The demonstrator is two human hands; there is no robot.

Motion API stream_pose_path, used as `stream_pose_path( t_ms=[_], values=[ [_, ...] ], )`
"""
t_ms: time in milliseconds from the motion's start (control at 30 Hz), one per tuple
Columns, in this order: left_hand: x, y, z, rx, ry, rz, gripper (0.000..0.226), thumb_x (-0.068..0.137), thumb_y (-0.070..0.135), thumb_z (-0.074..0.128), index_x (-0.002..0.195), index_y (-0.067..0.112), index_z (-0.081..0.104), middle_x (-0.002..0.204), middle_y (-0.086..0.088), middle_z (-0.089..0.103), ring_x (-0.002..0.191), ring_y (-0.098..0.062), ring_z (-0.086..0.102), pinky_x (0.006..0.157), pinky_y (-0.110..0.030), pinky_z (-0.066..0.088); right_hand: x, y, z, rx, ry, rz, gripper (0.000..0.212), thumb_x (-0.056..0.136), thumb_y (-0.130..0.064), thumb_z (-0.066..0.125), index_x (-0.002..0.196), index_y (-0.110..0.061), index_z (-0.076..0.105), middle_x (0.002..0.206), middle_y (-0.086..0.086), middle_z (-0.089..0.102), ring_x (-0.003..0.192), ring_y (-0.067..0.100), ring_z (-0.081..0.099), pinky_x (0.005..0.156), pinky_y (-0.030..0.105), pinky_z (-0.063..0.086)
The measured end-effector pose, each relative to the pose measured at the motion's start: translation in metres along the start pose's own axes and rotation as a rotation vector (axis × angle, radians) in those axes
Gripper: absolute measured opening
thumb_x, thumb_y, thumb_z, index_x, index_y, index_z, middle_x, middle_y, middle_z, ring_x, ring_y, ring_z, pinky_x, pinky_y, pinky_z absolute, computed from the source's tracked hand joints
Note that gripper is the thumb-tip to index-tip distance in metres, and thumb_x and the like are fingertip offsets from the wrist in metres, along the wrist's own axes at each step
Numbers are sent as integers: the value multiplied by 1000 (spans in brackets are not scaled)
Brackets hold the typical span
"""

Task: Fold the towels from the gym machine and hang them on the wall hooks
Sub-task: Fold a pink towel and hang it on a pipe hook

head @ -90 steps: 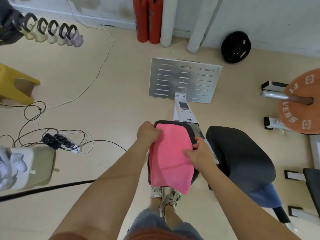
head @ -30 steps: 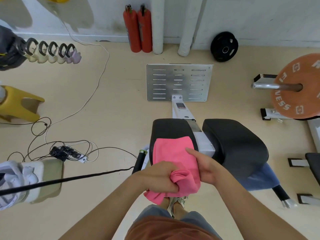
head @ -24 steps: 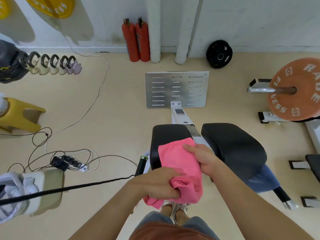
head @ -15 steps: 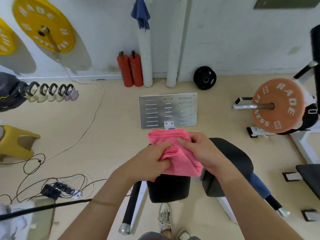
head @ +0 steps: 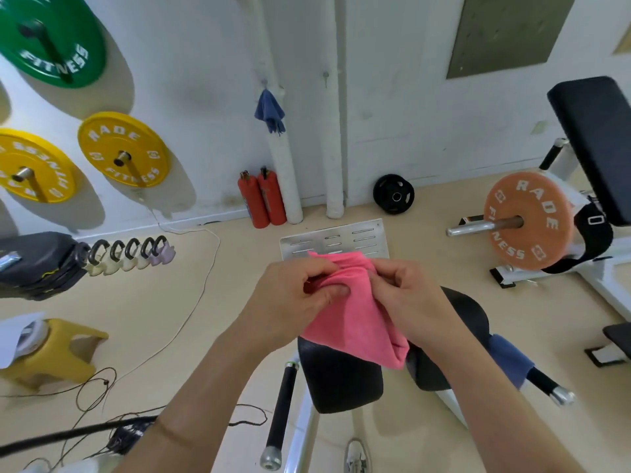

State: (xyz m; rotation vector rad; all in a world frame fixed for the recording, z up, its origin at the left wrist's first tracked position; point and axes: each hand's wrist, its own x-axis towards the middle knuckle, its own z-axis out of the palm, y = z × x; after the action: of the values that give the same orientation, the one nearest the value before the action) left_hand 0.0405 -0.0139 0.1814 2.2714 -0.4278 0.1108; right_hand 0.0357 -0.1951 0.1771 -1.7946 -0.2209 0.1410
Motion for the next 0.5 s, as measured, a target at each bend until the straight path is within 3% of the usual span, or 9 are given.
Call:
stream_pose_path(
  t_ms=[100,200,267,367,434,500],
  values=[
    [-17,12,-9,40,76,-5,18,79,23,74,96,29,73,83,25,66,86,2,61,78,-10,46,-20,-12,10,42,-4,-20,23,96,-25,52,97,-31,74,88,-6,75,88,11,68,79,27,55],
    [-33,19,-22,108,137,8,18,80,22,72,97,27,74,84,18,69,82,-1,62,76,-15,48,-34,-26,22,65,-37,-73,25,93,-39,53,81,-33,74,77,-1,72,76,12,66,71,32,51],
    [-41,20,-33,115,156,-2,19,81,23,71,99,28,73,83,18,70,79,1,62,73,-13,46,-40,-35,32,35,-70,-110,20,84,-51,62,83,-34,73,79,-1,72,77,16,67,71,38,55],
    [-47,20,-52,122,144,24,15,80,26,72,95,28,72,78,20,65,79,3,58,71,-12,42,-40,-42,50,-54,-6,-158,16,83,-33,70,98,-29,71,88,-3,72,87,17,68,81,45,56],
    [-49,12,-68,171,119,92,11,77,29,75,86,24,70,96,13,64,93,-1,56,83,-18,42,-35,-48,61,-98,12,-183,13,87,-23,66,96,-31,71,87,-5,72,85,12,66,81,40,56],
    [-53,0,-91,130,29,84,16,72,29,80,74,21,67,114,13,61,110,-2,52,93,-15,37,-29,-57,71,-106,-69,-180,17,88,-21,65,93,-36,71,88,-9,72,84,6,65,80,30,55]
  ],
)
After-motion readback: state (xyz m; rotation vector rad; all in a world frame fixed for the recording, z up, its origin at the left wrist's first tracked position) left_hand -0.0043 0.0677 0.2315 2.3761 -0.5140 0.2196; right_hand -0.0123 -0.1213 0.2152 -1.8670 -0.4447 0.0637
